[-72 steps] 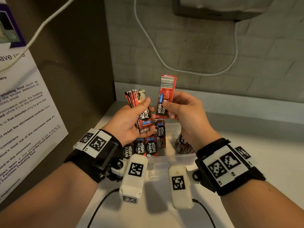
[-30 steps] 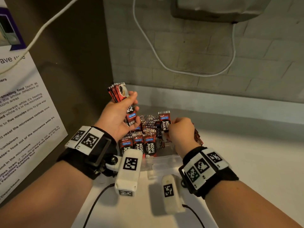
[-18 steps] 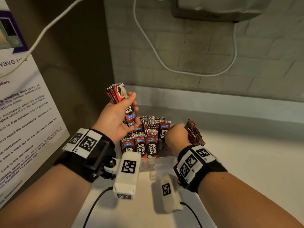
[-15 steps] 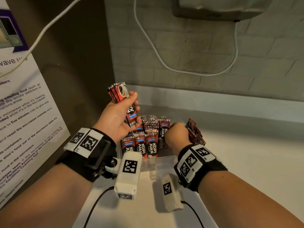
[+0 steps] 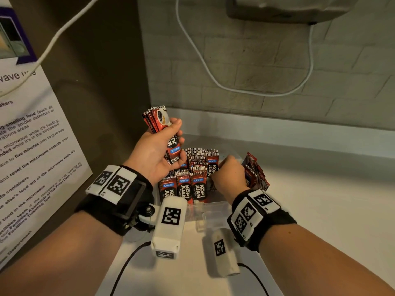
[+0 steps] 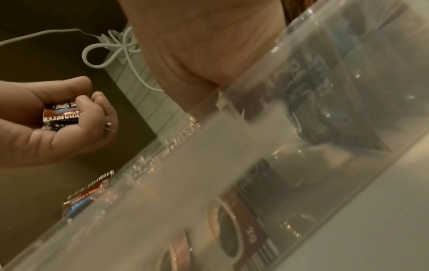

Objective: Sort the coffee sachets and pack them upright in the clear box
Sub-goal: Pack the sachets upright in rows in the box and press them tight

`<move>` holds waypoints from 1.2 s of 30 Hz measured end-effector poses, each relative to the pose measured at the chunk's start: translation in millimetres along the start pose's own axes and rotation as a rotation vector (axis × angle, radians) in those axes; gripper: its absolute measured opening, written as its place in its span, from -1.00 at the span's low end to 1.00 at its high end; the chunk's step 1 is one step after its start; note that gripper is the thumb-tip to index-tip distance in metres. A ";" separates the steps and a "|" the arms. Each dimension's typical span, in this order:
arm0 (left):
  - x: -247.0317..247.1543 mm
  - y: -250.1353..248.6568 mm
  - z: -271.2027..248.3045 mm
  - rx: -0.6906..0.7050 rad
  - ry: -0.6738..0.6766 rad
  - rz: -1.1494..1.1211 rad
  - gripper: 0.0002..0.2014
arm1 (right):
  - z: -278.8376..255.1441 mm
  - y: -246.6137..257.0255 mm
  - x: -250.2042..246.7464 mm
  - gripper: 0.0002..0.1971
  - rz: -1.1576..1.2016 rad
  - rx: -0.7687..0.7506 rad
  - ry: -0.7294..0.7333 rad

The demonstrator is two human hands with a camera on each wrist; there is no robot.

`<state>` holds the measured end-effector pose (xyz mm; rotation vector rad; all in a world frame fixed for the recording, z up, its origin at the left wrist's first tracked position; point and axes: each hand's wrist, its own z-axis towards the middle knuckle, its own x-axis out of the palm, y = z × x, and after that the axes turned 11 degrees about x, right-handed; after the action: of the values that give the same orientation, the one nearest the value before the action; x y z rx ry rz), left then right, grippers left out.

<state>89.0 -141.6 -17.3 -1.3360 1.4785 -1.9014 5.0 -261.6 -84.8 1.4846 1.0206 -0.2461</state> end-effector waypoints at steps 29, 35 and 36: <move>0.0 0.3 -3.5 -0.119 0.029 -0.078 -0.89 | -11.3 3.7 -25.2 -0.74 -0.066 0.064 0.246; 3.1 2.2 -4.4 -0.143 0.051 -0.066 -0.86 | -15.9 8.9 -33.4 -0.78 0.018 0.085 0.304; 3.3 2.9 -4.8 -0.149 0.058 -0.060 -0.86 | -16.8 9.8 -34.7 -0.77 0.043 0.078 0.311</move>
<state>82.7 -142.7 -18.4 -1.4160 1.6551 -1.9132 -15.3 -260.5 -50.6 1.6471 1.2354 -0.0236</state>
